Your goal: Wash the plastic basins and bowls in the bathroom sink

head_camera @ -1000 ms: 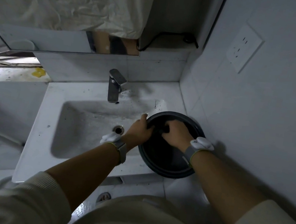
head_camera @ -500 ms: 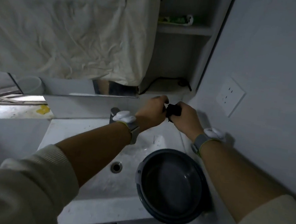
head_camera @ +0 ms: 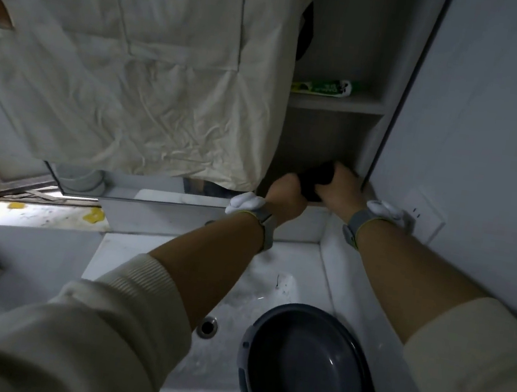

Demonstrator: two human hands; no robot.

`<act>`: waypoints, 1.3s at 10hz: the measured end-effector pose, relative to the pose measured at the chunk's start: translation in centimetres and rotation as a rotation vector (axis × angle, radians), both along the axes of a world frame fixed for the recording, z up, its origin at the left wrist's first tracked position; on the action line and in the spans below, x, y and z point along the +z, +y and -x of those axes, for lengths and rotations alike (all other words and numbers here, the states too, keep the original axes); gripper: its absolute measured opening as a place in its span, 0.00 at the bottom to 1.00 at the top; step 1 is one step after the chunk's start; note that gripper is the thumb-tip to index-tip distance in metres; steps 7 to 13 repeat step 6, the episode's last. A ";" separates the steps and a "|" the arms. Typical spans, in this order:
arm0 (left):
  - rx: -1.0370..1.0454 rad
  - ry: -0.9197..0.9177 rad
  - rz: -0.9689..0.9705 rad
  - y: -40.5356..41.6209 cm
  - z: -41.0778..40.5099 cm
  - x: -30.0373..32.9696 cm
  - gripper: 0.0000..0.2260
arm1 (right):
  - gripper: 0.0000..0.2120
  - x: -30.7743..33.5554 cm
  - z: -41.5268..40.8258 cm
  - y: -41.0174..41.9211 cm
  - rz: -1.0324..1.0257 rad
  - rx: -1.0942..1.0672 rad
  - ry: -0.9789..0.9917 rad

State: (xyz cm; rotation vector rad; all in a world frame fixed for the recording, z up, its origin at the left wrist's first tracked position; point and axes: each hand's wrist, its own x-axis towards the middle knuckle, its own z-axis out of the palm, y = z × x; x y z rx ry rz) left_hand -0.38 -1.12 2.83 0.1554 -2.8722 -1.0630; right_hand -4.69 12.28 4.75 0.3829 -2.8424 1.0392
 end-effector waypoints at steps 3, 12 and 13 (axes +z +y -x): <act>0.006 0.006 -0.213 0.2 -0.5 -0.3 0.13 | 0.07 -2.6 -0.1 -0.6 -0.214 0.131 0.099; 0.052 0.097 -0.290 -0.1 -3.9 -0.9 0.17 | 0.12 -3.2 -3.4 -1.8 -0.098 -0.082 0.219; 0.052 0.097 -0.290 -0.1 -3.9 -0.9 0.17 | 0.12 -3.2 -3.4 -1.8 -0.098 -0.082 0.219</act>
